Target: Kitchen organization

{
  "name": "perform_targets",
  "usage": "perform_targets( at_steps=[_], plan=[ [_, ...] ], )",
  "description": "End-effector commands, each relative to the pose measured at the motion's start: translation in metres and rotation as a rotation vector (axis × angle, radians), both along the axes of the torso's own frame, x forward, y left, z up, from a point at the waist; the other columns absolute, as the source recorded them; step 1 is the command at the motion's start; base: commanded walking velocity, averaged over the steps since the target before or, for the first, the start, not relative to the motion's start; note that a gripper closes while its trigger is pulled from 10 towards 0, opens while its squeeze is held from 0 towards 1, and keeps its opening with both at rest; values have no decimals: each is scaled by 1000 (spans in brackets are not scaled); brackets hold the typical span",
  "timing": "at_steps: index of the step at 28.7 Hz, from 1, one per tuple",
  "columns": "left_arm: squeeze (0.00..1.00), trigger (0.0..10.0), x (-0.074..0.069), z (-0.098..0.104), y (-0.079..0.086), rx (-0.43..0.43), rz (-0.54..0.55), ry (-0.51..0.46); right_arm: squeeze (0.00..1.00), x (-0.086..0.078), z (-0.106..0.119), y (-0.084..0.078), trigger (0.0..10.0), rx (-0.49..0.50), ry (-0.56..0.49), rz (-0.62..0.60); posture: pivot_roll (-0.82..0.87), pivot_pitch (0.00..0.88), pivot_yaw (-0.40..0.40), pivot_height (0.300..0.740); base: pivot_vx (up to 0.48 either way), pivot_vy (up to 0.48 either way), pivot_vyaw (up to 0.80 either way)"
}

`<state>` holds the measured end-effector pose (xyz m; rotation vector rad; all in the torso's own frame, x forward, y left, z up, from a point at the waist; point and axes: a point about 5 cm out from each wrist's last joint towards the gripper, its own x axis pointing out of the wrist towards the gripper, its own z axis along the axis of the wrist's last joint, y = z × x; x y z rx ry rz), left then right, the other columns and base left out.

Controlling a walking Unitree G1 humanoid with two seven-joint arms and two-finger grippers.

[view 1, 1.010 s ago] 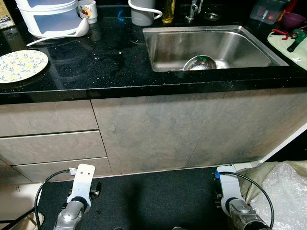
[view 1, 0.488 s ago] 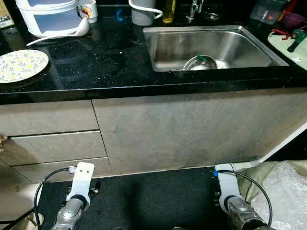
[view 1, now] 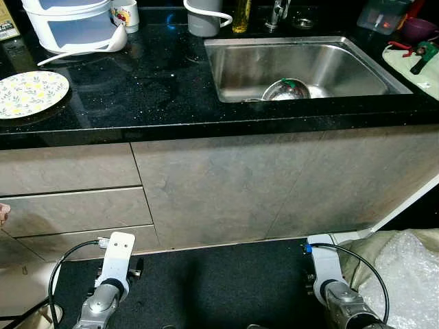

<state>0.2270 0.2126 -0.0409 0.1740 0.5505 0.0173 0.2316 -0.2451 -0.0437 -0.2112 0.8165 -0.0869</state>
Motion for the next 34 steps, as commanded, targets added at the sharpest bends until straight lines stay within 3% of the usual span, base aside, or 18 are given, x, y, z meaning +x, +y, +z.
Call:
perform_targets(
  at_steps=[1,21,34],
  plan=[
    [0,10000,-5,-3,5,12,2,28,0,-1,-1,1,10000,3,0,2,-17,86,-26,740,0,0,0],
    [0,10000,-8,-5,4,9,-9,37,0,-2,-1,-1,10000,4,0,-4,-7,106,-18,740,0,0,0],
    [0,10000,-18,-17,-2,34,-52,149,0,-7,-4,-3,10000,-1,24,6,0,102,-31,740,0,0,0]
  ],
)
